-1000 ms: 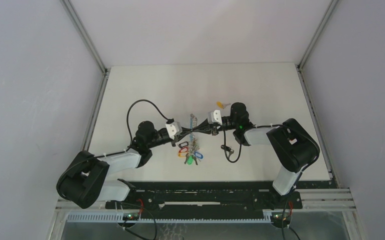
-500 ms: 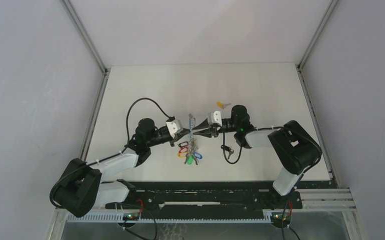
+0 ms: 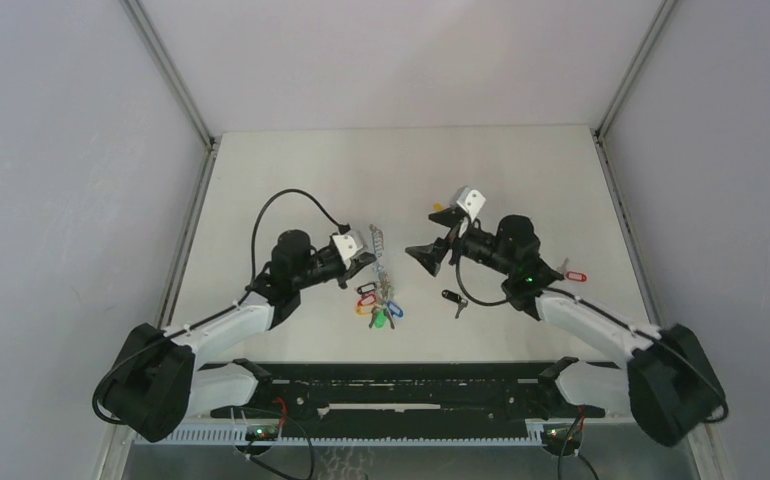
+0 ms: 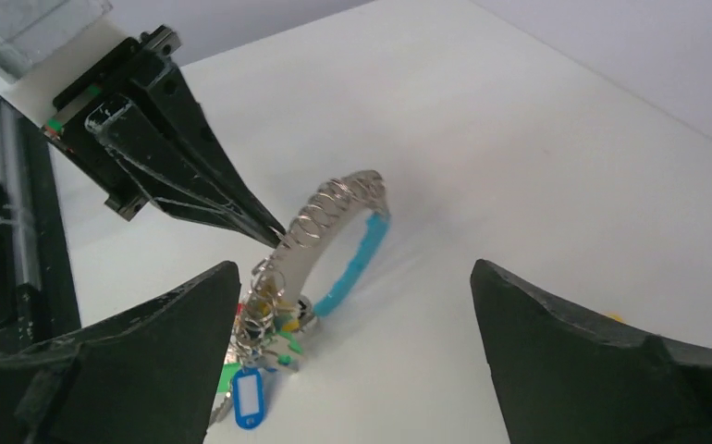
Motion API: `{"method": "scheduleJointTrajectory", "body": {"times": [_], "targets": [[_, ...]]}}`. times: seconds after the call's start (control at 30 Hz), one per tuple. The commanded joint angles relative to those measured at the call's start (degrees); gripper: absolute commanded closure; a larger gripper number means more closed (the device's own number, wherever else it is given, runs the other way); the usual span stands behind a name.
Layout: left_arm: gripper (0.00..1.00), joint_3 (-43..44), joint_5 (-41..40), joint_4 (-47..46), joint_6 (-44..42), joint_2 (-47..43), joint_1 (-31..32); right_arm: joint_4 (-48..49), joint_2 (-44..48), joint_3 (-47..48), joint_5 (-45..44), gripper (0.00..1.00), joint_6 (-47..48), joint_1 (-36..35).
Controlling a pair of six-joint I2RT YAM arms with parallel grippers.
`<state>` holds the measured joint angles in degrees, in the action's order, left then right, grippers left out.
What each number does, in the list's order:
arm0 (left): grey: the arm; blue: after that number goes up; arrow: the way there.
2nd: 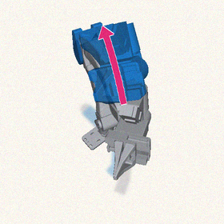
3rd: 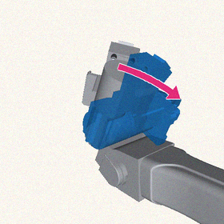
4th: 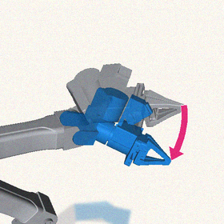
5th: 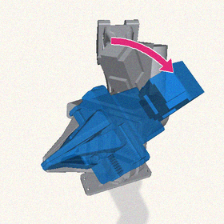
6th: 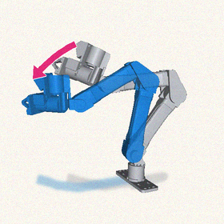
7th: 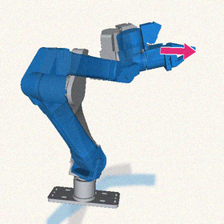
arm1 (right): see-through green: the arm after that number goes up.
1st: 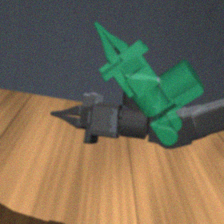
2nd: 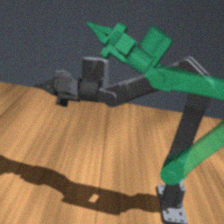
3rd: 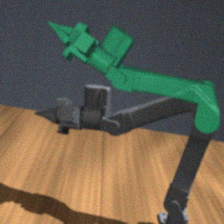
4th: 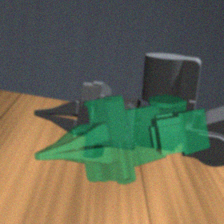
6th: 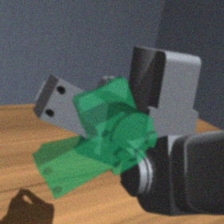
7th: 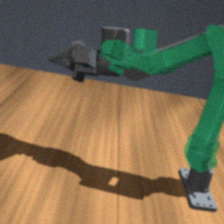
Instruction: Put the keys on the keyring
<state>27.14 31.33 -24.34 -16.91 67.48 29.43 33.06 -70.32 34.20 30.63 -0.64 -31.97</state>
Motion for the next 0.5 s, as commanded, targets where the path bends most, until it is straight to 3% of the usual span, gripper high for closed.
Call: {"method": "scheduleJointTrajectory", "body": {"times": [0.0, 0.17, 0.27, 0.4, 0.47], "targets": [[1.0, 4.5, -3.8, 0.0, 2.4, -1.0, -0.3, -19.3, 13.3, -0.5, -16.4, 0.0, -5.2, -0.7], [1.0, 5.7, -5.8, 1.6, 4.2, -1.3, -0.3, -31.4, 25.7, -3.0, -20.9, 0.0, -12.2, 0.2], [1.0, 4.8, -6.7, 0.5, 4.9, -2.6, -0.3, -36.1, 30.7, -3.8, -19.1, 0.0, -16.4, 2.9], [1.0, 4.5, -8.1, 0.4, 6.1, -3.1, -0.3, -41.1, 36.2, -6.6, -26.0, 0.0, -24.2, 4.5], [1.0, 4.5, -9.1, 0.3, 6.6, -3.0, -0.3, -44.3, 36.6, -6.1, -24.7, 0.1, -23.8, 5.0]]}}
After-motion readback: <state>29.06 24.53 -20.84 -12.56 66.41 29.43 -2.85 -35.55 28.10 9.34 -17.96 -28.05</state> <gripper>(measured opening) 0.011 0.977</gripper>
